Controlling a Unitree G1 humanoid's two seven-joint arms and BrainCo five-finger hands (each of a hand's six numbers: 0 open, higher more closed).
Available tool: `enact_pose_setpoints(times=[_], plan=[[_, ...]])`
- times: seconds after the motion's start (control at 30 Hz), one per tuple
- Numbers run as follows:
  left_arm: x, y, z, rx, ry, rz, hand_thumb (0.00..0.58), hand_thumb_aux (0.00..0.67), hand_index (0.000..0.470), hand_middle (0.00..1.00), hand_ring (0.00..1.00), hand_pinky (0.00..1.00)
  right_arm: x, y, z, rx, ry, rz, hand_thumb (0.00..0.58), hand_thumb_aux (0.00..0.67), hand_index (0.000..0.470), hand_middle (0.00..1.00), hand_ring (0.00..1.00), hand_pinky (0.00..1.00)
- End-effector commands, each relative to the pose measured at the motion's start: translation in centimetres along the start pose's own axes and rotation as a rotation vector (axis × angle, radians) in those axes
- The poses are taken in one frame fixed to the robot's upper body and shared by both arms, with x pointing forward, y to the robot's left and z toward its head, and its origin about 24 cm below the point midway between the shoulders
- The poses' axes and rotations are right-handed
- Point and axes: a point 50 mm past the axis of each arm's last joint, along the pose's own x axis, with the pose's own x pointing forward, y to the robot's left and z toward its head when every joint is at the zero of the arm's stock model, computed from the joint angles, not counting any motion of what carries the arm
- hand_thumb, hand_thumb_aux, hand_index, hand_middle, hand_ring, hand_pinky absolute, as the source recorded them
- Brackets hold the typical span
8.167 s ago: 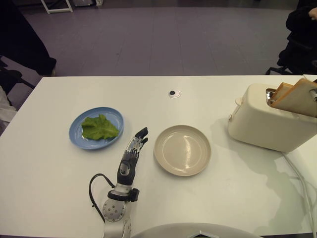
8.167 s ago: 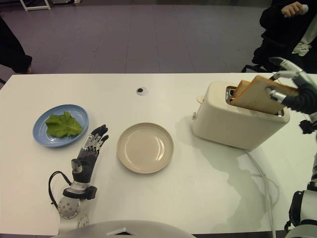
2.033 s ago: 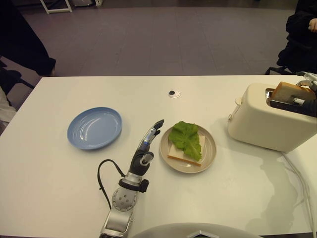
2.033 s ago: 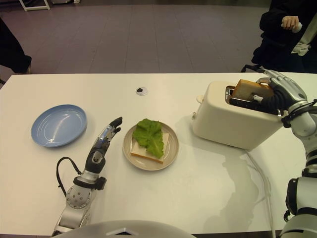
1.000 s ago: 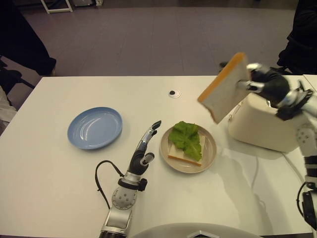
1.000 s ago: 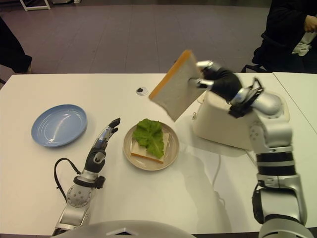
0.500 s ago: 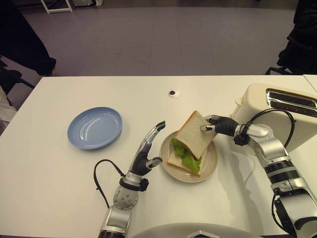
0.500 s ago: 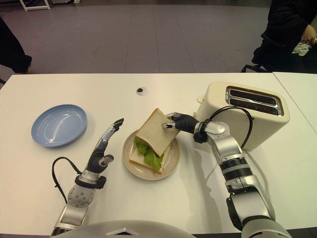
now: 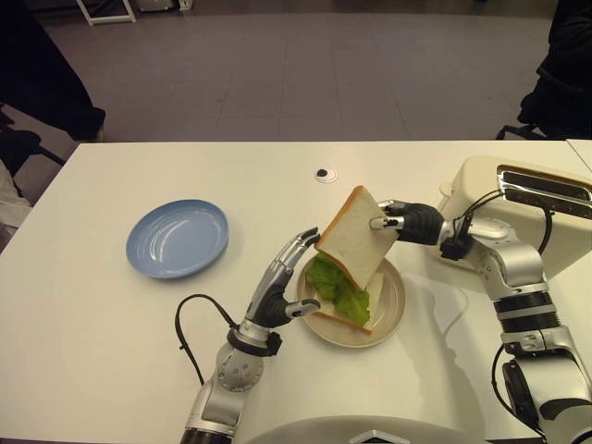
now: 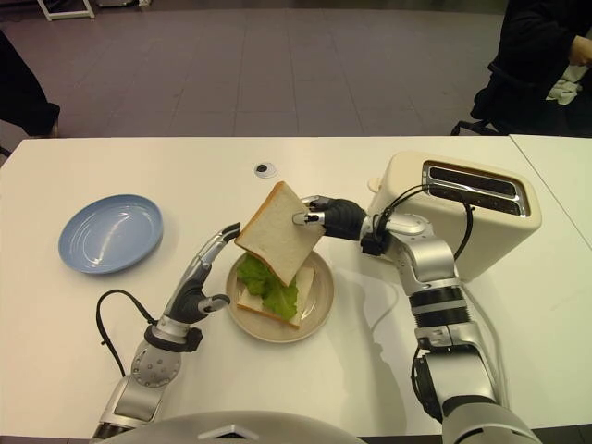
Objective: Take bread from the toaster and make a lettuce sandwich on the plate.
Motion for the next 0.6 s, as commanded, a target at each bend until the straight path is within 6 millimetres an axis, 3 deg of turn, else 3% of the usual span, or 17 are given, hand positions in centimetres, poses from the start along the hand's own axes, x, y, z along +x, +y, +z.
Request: enact_pose_setpoints(times=[0.03, 0.27, 0.6], plan=[[-0.2, -0.2, -0.3, 0.010, 0.016, -0.023, 0.000, 0.000, 0.000, 0.00, 0.00, 0.00, -1.3, 0.7, 1.3, 0.003, -0.023, 0.043, 0.580, 0.670, 0.470, 0.00, 0.00, 0.00], [-0.3, 0.0, 0.0, 0.023, 0.004, -0.014, 0.000, 0.000, 0.000, 0.00, 0.00, 0.00, -0.6, 2.5, -1.9, -0.080, 0.126, 0.057, 0.580, 0.670, 0.470, 0.00, 0.00, 0.00], [-0.3, 0.0, 0.6, 0.073, -0.025, -0.037, 0.000, 0.000, 0.000, 0.00, 0.00, 0.00, 0.5, 0.8, -3.8, -0.184, 0.205, -0.062, 0.580, 0.670, 0.470, 0.00, 0.00, 0.00]])
